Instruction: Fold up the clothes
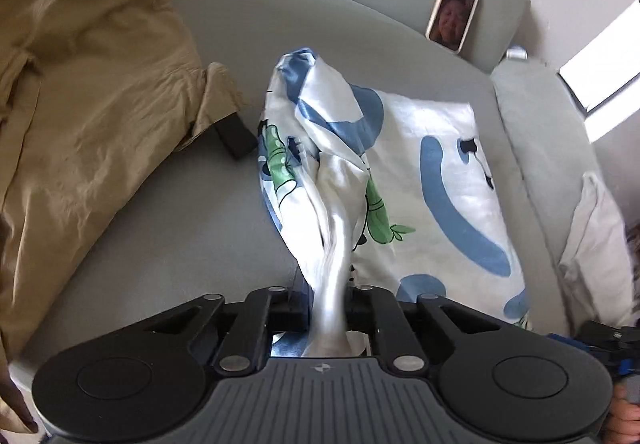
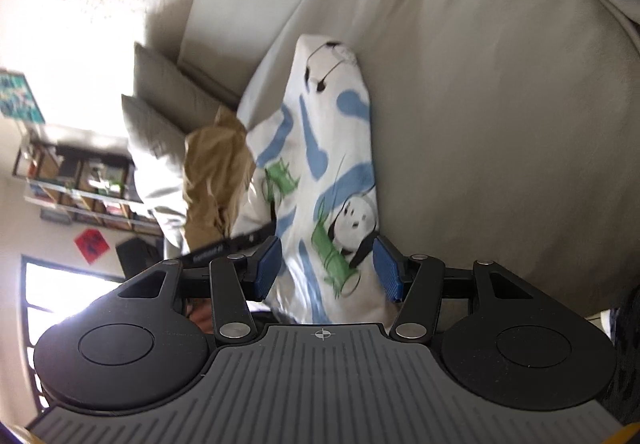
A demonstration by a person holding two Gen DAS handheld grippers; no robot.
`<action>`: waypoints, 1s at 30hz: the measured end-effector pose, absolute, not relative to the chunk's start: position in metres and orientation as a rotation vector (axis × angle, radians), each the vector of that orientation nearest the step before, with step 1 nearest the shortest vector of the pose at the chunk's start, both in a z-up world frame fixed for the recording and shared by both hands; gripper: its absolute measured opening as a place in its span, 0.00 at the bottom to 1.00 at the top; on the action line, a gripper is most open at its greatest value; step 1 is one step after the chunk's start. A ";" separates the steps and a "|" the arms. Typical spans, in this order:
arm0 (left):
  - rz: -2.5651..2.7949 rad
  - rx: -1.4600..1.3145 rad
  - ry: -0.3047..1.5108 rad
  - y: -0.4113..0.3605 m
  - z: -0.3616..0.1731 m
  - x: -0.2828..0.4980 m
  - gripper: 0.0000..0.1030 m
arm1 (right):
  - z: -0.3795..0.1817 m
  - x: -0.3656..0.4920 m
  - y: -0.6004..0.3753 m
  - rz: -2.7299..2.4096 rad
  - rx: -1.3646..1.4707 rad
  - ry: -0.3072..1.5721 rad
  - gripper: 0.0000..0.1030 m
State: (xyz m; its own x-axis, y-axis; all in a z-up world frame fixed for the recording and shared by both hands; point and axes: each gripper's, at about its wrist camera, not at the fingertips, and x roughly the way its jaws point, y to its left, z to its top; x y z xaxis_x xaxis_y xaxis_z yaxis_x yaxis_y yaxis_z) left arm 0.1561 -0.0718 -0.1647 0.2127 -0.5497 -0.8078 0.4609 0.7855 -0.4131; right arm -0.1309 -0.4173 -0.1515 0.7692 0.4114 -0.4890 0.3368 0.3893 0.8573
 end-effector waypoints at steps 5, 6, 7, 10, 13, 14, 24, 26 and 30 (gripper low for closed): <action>-0.698 -0.165 1.163 -0.064 -0.169 0.155 0.07 | -0.158 -0.108 -0.426 0.025 1.192 0.749 0.58; -0.697 -0.181 1.167 -0.063 -0.170 0.155 0.07 | -0.159 -0.103 -0.427 0.023 1.187 0.752 0.58; -0.696 -0.199 1.172 -0.061 -0.172 0.156 0.07 | -0.160 -0.097 -0.428 0.020 1.183 0.755 0.59; -0.691 -0.257 1.194 -0.056 -0.176 0.164 0.07 | -0.162 -0.082 -0.431 0.013 1.171 0.764 0.63; -0.692 -0.285 1.206 -0.053 -0.178 0.168 0.07 | -0.165 -0.066 -0.433 0.005 1.158 0.772 0.69; -0.694 -0.286 1.207 -0.053 -0.178 0.168 0.07 | -0.166 -0.061 -0.434 0.003 1.154 0.775 0.70; -0.712 -0.275 1.208 -0.051 -0.178 0.169 0.07 | -0.156 -0.003 -0.429 -0.048 0.949 0.880 0.67; -0.715 -0.274 1.207 -0.050 -0.178 0.169 0.07 | -0.151 0.011 -0.420 -0.069 0.860 0.915 0.66; -0.722 -0.267 1.202 -0.050 -0.178 0.169 0.07 | -0.142 0.030 -0.401 -0.106 0.707 0.951 0.71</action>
